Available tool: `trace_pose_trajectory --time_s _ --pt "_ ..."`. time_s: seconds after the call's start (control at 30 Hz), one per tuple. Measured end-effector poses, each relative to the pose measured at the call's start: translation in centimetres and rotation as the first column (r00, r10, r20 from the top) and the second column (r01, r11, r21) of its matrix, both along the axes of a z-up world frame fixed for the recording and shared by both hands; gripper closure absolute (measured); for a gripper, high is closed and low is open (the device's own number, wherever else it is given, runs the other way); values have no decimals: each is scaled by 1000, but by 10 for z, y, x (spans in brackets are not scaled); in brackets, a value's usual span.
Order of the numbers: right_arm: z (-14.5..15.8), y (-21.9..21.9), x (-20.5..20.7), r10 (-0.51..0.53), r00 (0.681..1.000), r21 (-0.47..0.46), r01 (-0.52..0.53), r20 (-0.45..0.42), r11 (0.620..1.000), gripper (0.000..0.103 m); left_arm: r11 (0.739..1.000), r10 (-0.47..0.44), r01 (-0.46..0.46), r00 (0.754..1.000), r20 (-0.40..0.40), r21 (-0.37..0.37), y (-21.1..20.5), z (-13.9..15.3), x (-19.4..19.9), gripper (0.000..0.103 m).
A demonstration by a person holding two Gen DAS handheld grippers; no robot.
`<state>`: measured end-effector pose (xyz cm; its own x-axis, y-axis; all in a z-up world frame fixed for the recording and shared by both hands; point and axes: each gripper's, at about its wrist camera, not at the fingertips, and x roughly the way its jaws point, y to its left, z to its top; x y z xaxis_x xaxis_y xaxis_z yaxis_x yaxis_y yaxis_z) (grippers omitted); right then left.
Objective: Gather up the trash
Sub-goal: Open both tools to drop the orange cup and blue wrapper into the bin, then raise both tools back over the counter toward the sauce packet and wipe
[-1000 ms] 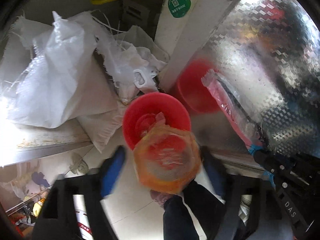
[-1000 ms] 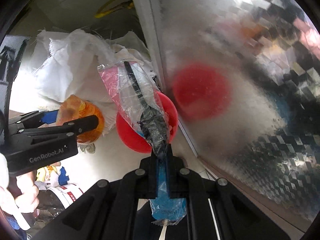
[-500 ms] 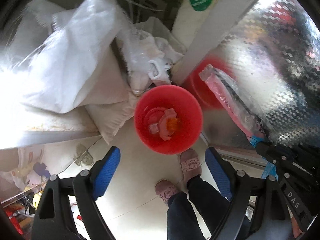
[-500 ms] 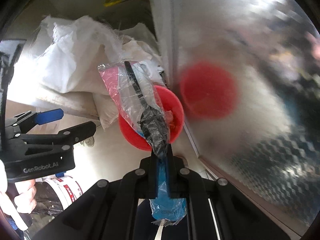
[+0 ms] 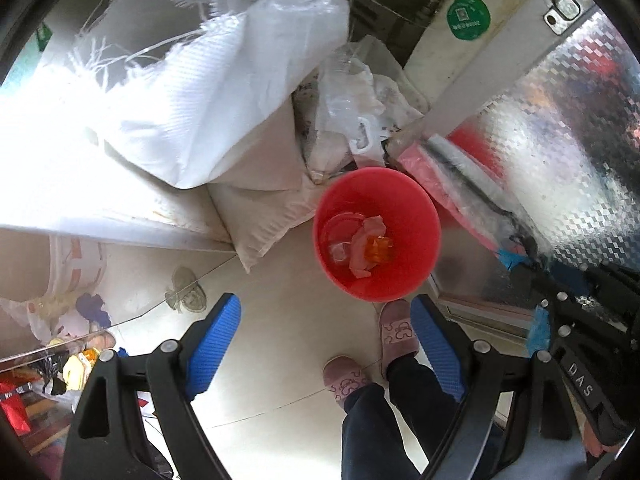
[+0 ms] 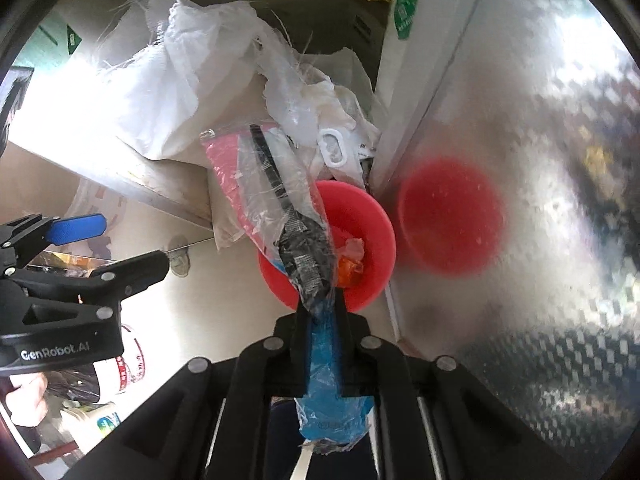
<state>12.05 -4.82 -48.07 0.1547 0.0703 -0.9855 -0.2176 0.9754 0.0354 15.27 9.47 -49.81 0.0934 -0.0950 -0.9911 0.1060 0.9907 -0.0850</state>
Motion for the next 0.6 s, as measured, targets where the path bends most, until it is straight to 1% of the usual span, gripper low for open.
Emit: trace_pose_trajectory --time_s 0.03,0.07,0.13,0.2,0.27,0.4,0.47,0.6 --pt "-1 2 1 4 1000 3 -4 6 1000 70 1000 5 -5 1000 1 4 1 0 -1 18" --pt "-1 2 1 8 1000 4 -8 11 1000 61 1000 9 -9 1000 1 3 1 0 -1 18" --pt "-1 3 1 11 1000 0 -11 8 1000 58 1000 20 -20 1000 -2 0 0 1 -3 18" --pt "1 4 -1 14 1000 6 -14 3 1000 48 1000 27 -27 1000 5 -1 1 5 -6 18" --pt "7 4 -4 23 1000 7 -23 7 1000 46 999 34 -34 999 8 -1 3 11 -10 18" --pt "27 8 -12 36 999 7 -36 19 999 46 999 42 -42 999 13 -3 7 32 -20 18" --pt "43 10 -18 41 999 20 -42 27 999 45 999 42 -41 999 29 -14 10 51 -26 18" --pt "78 17 -29 47 997 34 -49 56 998 39 999 39 -39 997 70 0 14 95 -41 18"
